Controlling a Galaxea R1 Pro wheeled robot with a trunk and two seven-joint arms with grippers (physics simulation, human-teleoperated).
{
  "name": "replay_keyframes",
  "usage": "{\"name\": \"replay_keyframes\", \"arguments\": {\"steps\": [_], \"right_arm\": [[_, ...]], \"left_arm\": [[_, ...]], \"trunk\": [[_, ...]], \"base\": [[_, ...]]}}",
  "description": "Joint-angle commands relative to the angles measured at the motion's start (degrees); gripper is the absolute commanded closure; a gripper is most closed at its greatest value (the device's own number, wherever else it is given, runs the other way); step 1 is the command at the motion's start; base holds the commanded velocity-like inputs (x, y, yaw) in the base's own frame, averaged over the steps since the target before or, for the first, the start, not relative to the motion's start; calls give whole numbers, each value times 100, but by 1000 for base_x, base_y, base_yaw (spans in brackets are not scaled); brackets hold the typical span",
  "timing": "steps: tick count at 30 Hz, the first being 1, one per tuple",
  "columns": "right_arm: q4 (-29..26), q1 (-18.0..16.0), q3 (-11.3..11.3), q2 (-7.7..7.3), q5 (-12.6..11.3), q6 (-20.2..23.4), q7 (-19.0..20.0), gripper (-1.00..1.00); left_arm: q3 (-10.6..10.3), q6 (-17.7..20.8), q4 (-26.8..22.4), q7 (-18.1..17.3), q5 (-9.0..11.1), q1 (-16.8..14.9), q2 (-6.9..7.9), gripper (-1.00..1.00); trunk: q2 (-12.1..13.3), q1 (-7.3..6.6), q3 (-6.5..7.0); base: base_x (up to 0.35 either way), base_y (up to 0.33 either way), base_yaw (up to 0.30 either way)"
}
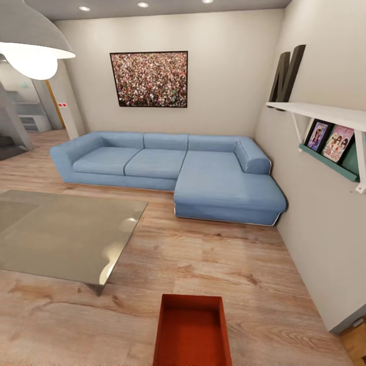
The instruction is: Move the two storage containers from the living room to the garage. In the garage, place one container on the floor and stack the other container on top of it (either order is fine).
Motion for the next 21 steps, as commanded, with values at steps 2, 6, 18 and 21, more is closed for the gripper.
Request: {"name": "replay_keyframes", "arguments": {"steps": [2,6,18,21], "right_arm": [[5,-2,47,2,-54,-19,-13,-100],[5,-2,47,2,-54,-19,-13,-100],[5,-2,41,2,-59,-18,-13,-100],[5,-4,41,-2,-99,-17,-13,-100]], "left_arm": [[-1,16,-4,13,72,-2,-2,-100],[-1,16,-4,13,85,-2,-2,-100],[-1,16,-4,13,87,-2,-2,-100],[-1,16,-4,13,89,-2,-2,-100]], "trunk": [[-3,0,-24],[-3,0,-60],[-3,0,-147],[-3,0,-149]], "base": [[0,0,88],[0,0,88],[0,0,70],[0,0,-58]]}}
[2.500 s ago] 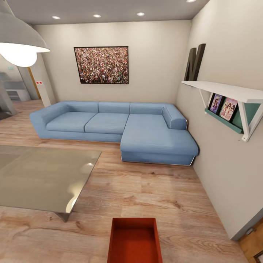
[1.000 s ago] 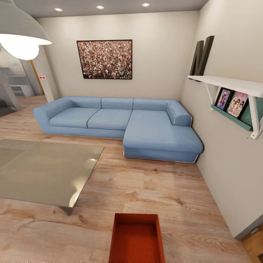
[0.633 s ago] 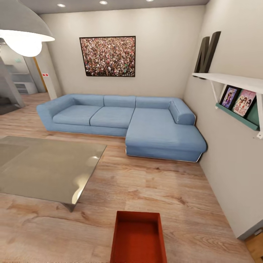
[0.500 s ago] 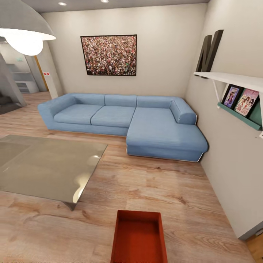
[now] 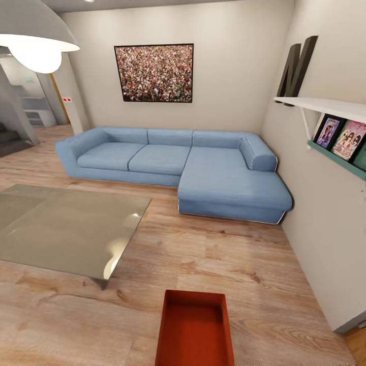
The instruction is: Move the two storage containers from the living room to the garage. In the garage, place one container on the floor and stack the other container on top of it (either order is fine).
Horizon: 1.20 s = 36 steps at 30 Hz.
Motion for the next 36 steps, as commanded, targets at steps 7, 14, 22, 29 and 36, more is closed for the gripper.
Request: {"name": "replay_keyframes", "arguments": {"steps": [7,14,22,29,36], "right_arm": [[6,-1,48,7,-78,-11,-5,-100],[6,-1,48,12,-79,1,-8,-100],[6,-2,48,8,-69,-10,-13,-100],[6,-1,48,7,-78,-11,-13,-100],[6,-1,48,7,-79,-11,-13,-100]], "left_arm": [[-1,17,-4,12,62,-2,-1,-100],[-1,17,3,13,66,-2,-1,-100],[-1,17,3,13,66,-2,-1,-100],[-1,17,4,11,66,-2,-1,-100],[-1,17,4,13,66,-2,-1,-100]], "trunk": [[-3,0,-5],[-3,0,-5],[-3,0,-52],[-3,0,-114],[-3,0,-177]], "base": [[0,0,-253],[0,0,-212],[0,0,-16],[0,0,0],[0,0,0]]}}
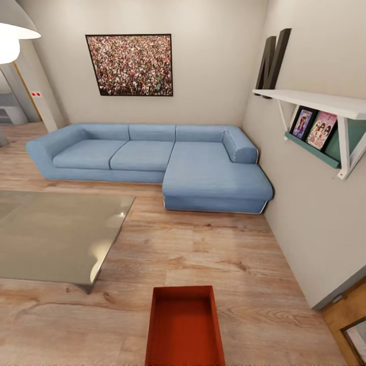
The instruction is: Move the two storage containers from the living room to the garage. In the garage, place one container on the floor and stack the other container on top of it (either order is fine).
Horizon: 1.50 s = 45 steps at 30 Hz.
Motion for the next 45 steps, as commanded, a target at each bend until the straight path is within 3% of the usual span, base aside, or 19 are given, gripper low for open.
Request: {"name": "replay_keyframes", "arguments": {"steps": [1,45], "right_arm": [[5,-2,48,2,-53,-18,-13,-100],[5,-2,48,2,-53,-18,-13,-100]], "left_arm": [[-1,17,-4,13,59,-2,-2,-100],[-1,17,-4,13,59,-2,-2,-100]], "trunk": [[-3,0,-14],[-3,0,-410]], "base": [[0,0,0],[0,0,0]]}}
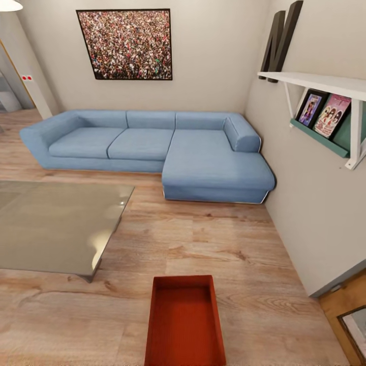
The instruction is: Move the two storage containers from the living room to the garage. In the garage, place one container on the floor and stack the other container on top of it (either order is fine).
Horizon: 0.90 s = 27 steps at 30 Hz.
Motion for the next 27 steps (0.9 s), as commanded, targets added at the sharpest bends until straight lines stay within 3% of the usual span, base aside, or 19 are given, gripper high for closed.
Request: {"name": "replay_keyframes", "arguments": {"steps": [1,27], "right_arm": [[5,-2,48,2,-53,-18,-13,-100],[5,-2,48,2,-52,-18,-13,-100]], "left_arm": [[-1,17,-4,13,59,-2,-2,-100],[-1,17,-4,13,59,-2,-2,-100]], "trunk": [[-2,0,-13],[-2,0,-246]], "base": [[0,0,0],[0,0,0]]}}
